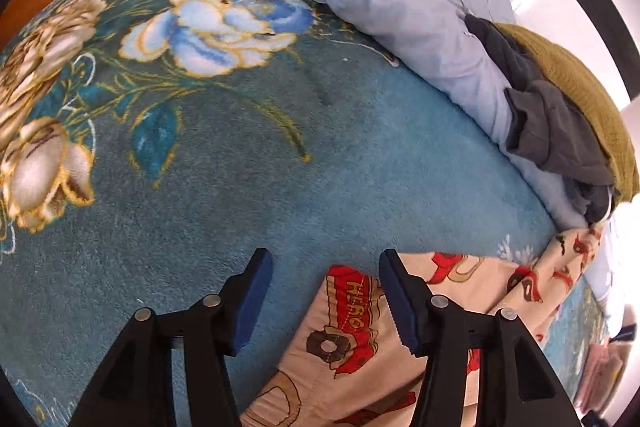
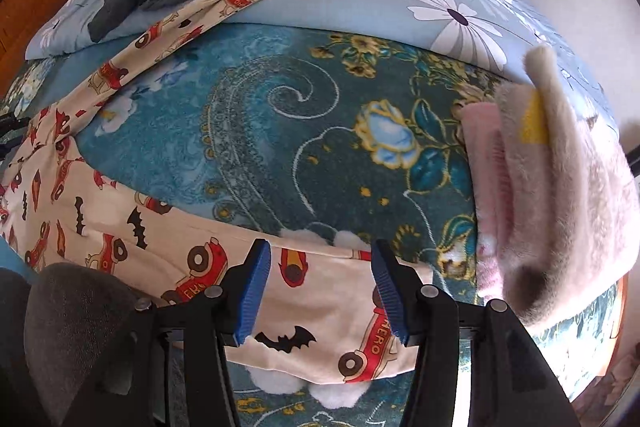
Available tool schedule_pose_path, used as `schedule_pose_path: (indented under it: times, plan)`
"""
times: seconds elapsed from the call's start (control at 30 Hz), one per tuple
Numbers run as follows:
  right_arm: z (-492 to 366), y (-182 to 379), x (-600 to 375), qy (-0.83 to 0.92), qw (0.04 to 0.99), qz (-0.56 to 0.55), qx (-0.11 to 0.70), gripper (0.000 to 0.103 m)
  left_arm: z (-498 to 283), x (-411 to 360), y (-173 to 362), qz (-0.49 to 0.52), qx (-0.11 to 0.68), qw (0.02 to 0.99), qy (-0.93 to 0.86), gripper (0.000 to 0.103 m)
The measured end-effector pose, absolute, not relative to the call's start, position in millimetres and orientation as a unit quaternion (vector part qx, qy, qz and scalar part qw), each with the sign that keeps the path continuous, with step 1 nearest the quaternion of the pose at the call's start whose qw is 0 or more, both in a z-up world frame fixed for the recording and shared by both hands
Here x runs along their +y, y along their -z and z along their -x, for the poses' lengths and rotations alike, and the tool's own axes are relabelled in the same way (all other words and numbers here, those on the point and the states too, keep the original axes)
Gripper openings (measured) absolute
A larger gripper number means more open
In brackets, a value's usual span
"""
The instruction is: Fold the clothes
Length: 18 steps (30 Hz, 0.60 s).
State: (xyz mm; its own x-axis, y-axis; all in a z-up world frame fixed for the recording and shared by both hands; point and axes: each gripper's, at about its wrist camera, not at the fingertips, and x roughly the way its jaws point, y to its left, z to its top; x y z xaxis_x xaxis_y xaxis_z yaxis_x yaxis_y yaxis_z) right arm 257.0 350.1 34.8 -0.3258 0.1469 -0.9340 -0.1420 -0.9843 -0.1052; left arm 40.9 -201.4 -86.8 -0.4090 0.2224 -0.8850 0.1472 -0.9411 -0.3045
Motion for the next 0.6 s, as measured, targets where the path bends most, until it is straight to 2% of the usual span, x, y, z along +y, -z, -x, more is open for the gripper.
schedule_pose_path:
  times: [0.07,0.17,0.27,0.3,0.37,0.5,0.6]
  plan:
    - [-250.0,-33.4,344.6,-0.816,0.077,0.573,-0.002,0.054,-42.9,-189.9,85.7,0.543,-0.139,0.026,-0.827,0.033]
    - [-236.9,-31.5,336.2,-0.818,0.063,0.571,-0.008,0.054,-45.6,-177.4,81.6,0.535,-0.090,0.016,-0.840,0.025]
    - [-219.8,-31.8,331.9,-0.822,0.052,0.566,0.000,0.054,-44.7,-185.5,66.8,0.502,-0.045,-0.033,-0.863,0.016]
    - [-213.8,-32.9,330.9,-0.825,0.048,0.563,0.005,0.054,-41.7,-193.6,62.3,0.490,-0.030,-0.059,-0.869,0.003]
    - [-200.4,-34.6,329.5,-0.830,0.040,0.557,0.015,0.054,-29.2,-222.5,63.0,0.490,-0.024,-0.109,-0.865,0.003]
    - [-159.0,-35.5,330.7,-0.839,0.023,0.543,0.044,0.054,-16.4,-273.1,71.1,0.497,-0.065,-0.154,-0.851,0.000]
    - [-117.5,-36.4,336.5,-0.850,0.006,0.522,0.074,0.054,-22.9,-293.9,75.3,0.499,-0.170,-0.103,-0.843,0.004]
